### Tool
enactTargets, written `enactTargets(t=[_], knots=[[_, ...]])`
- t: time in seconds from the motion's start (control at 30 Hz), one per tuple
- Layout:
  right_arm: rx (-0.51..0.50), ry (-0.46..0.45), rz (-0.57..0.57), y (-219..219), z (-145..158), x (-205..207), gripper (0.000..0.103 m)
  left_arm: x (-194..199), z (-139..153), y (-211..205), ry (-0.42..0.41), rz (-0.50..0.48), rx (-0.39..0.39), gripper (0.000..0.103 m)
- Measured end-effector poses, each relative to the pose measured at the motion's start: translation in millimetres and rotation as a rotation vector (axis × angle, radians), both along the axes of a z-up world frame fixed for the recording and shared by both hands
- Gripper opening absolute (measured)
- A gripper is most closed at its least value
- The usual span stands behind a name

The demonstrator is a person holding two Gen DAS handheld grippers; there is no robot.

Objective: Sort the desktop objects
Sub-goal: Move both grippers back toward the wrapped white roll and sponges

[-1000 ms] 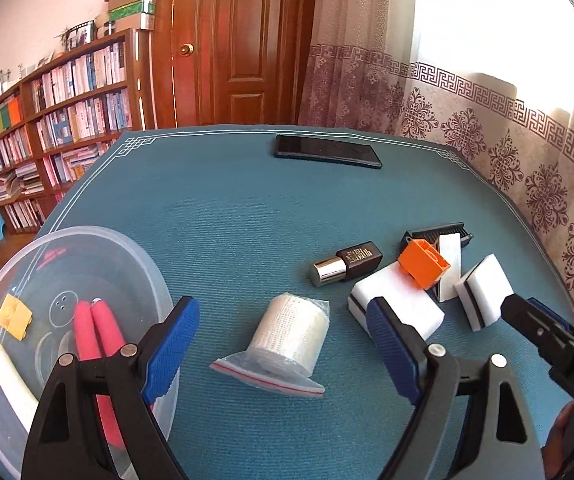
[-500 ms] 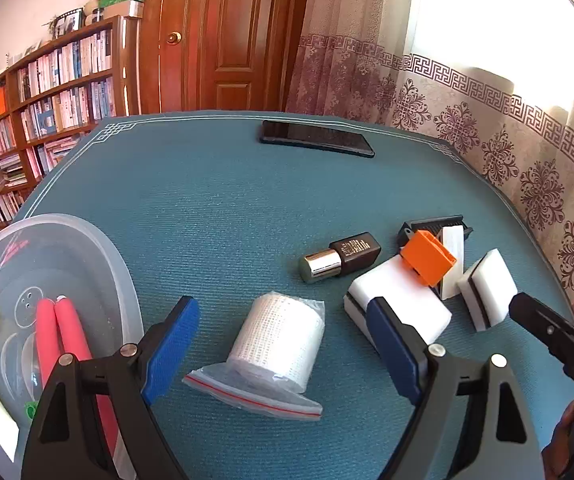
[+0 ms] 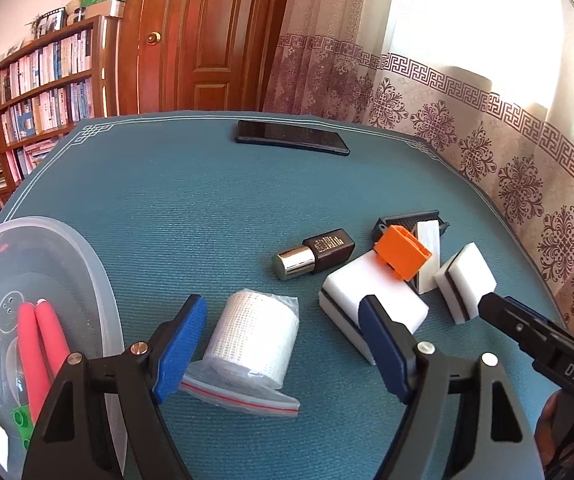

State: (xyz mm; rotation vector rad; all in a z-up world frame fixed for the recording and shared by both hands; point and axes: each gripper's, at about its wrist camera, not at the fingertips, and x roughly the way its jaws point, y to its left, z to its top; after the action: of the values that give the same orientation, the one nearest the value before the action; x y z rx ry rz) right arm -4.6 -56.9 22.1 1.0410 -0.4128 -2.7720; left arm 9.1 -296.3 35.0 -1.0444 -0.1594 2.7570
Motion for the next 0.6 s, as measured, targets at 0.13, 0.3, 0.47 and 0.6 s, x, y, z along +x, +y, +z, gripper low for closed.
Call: enactTargets(t=[0.13, 0.3, 0.47, 0.6], knots=[[-0.002, 0.002, -0.003, 1, 1, 1, 0.069, 2, 0, 4, 0.002, -0.035, 0.01, 0.081], [-0.01, -0.001, -0.014, 4, 0, 1, 0.069, 6, 0, 13, 0.008, -0.08, -0.007, 0.081], [-0.013, -0.003, -0.016, 5, 0, 1, 0.069, 12, 2, 23, 0.032, -0.112, -0.045, 0.083], [-0.019, -0.005, -0.022, 6, 0, 1, 0.069, 6, -3, 14, -0.004, -0.079, -0.027, 0.084]])
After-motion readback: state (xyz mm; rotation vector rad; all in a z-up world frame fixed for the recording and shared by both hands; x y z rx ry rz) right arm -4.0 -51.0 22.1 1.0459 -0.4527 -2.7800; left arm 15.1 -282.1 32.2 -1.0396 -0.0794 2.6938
